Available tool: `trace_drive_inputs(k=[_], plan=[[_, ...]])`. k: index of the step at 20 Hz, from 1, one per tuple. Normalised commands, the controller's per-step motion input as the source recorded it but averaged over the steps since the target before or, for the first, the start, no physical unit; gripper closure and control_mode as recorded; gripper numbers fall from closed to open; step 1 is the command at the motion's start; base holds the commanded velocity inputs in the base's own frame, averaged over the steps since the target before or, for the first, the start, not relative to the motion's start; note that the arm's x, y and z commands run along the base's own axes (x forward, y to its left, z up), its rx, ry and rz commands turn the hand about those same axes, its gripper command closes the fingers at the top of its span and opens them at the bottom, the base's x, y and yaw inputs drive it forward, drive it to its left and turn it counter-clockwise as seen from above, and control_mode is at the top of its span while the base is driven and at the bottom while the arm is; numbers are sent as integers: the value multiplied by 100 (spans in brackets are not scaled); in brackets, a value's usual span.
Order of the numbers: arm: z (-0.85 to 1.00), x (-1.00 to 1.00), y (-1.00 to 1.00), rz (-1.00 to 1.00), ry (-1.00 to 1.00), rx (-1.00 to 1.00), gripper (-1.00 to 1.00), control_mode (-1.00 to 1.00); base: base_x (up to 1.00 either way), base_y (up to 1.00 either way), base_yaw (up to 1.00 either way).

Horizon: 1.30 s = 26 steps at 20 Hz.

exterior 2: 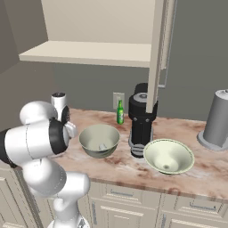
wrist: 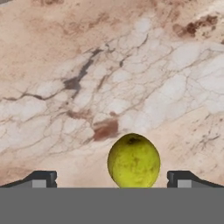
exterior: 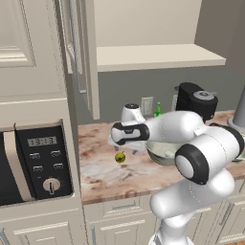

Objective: Pick both bowls and place them on the counter. Then place the pear in one bowl and place the marshmallow in the other bowl.

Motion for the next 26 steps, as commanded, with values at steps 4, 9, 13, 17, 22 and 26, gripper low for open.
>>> trace_drive_inputs(k=[4,9,13,17,22,26], plan=[[-13,-10,6,0,0,2,-100,-100,0,0,0],[-8,5,14,0,0,0,-100,-100,0,0,0],[-3,24,10,0,0,1,-100,-100,0,0,0],[-1,14,3,0,1,0,-100,-100,0,0,0],[-6,-4,0,0,0,0,-100,-100,0,0,0],[-9,0,2,0,0,0,-100,-100,0,0,0]])
